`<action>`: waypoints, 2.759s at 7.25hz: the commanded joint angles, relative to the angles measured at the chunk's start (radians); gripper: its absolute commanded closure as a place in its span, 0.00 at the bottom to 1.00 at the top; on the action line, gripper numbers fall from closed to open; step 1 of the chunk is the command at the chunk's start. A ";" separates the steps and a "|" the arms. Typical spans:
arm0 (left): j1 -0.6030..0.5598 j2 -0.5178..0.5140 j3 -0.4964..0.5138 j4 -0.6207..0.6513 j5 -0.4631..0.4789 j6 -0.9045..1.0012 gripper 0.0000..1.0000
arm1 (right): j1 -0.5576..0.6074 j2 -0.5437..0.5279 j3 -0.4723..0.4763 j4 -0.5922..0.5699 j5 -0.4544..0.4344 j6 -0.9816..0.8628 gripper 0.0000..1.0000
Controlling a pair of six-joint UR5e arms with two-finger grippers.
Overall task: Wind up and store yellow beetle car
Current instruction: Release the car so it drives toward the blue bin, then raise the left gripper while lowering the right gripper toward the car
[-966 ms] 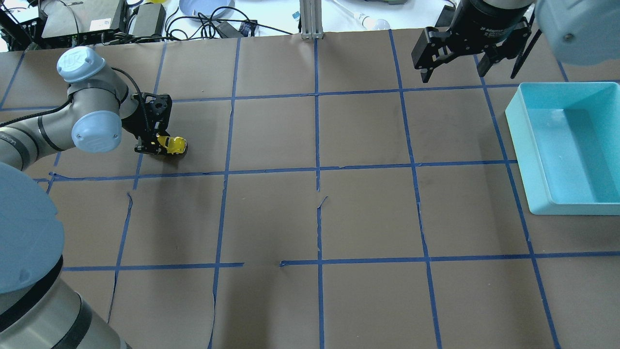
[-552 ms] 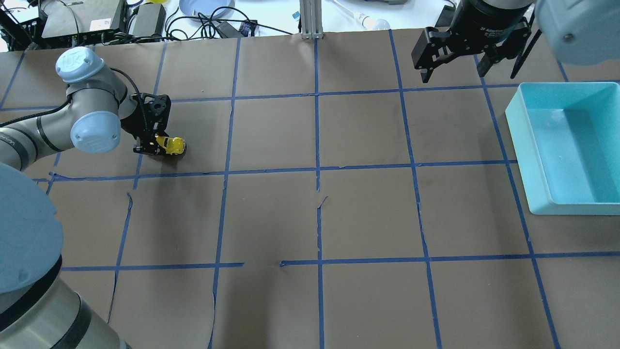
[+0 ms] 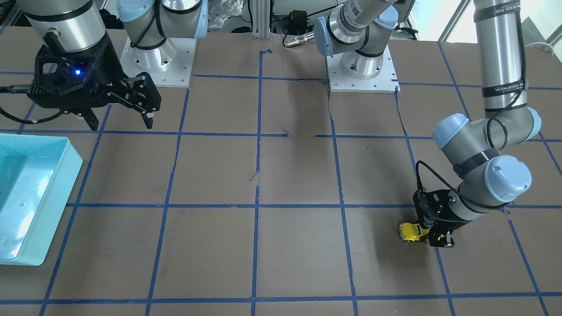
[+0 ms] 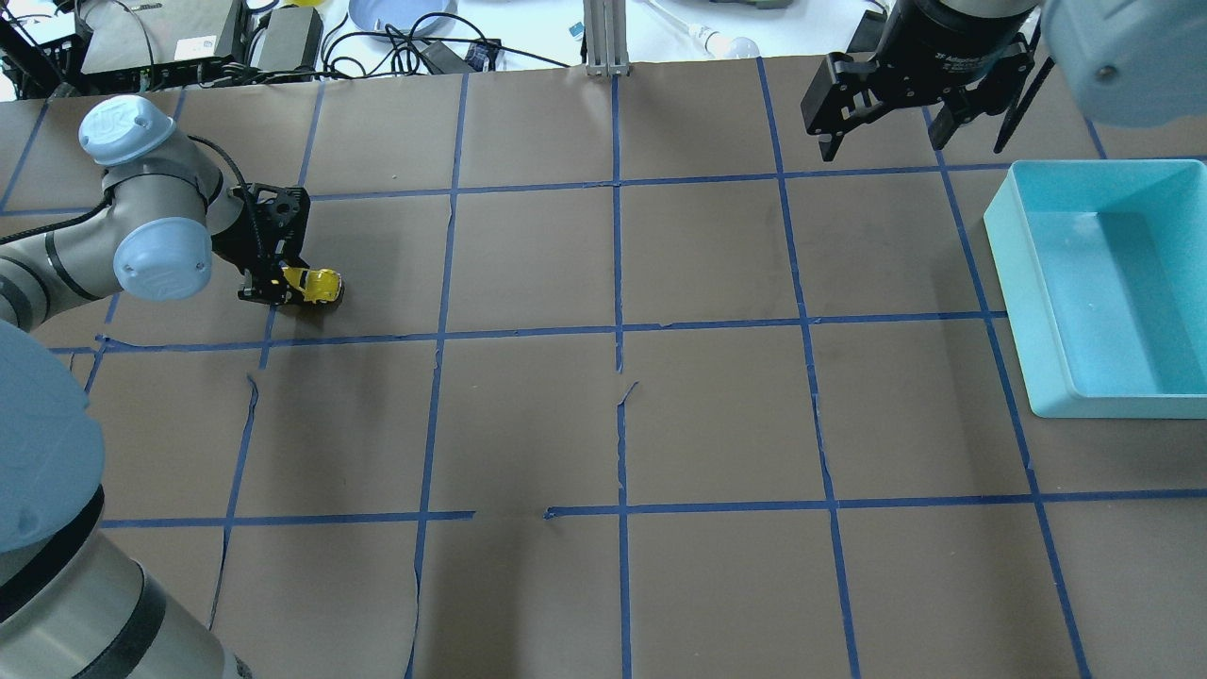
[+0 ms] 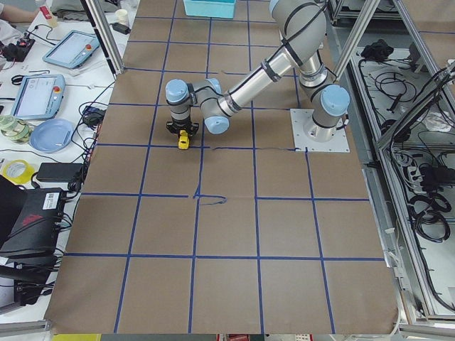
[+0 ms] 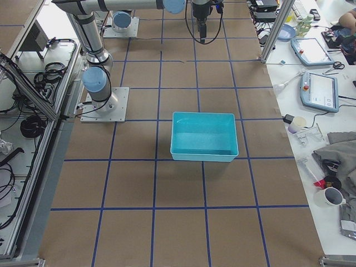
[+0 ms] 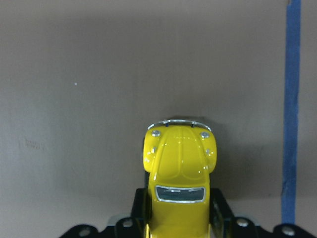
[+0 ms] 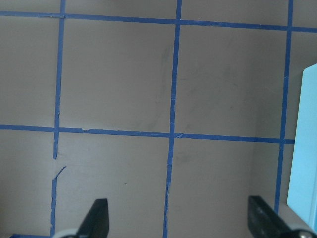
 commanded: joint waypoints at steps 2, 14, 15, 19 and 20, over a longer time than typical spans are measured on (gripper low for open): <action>0.001 0.004 0.000 -0.006 -0.003 -0.011 0.20 | 0.000 0.000 0.000 0.000 0.000 0.000 0.00; -0.217 0.329 0.282 -0.638 0.024 -1.022 0.13 | 0.003 0.000 0.000 0.003 0.000 -0.002 0.00; -0.219 0.355 0.281 -0.638 0.054 -1.175 0.13 | 0.002 0.002 0.002 0.011 0.000 -0.011 0.00; -0.379 0.451 0.266 -0.637 0.183 -1.704 0.12 | -0.012 0.021 0.000 -0.001 -0.018 -0.017 0.00; -0.411 0.458 0.252 -0.648 0.141 -1.824 0.12 | -0.024 0.062 0.002 0.000 -0.018 -0.017 0.00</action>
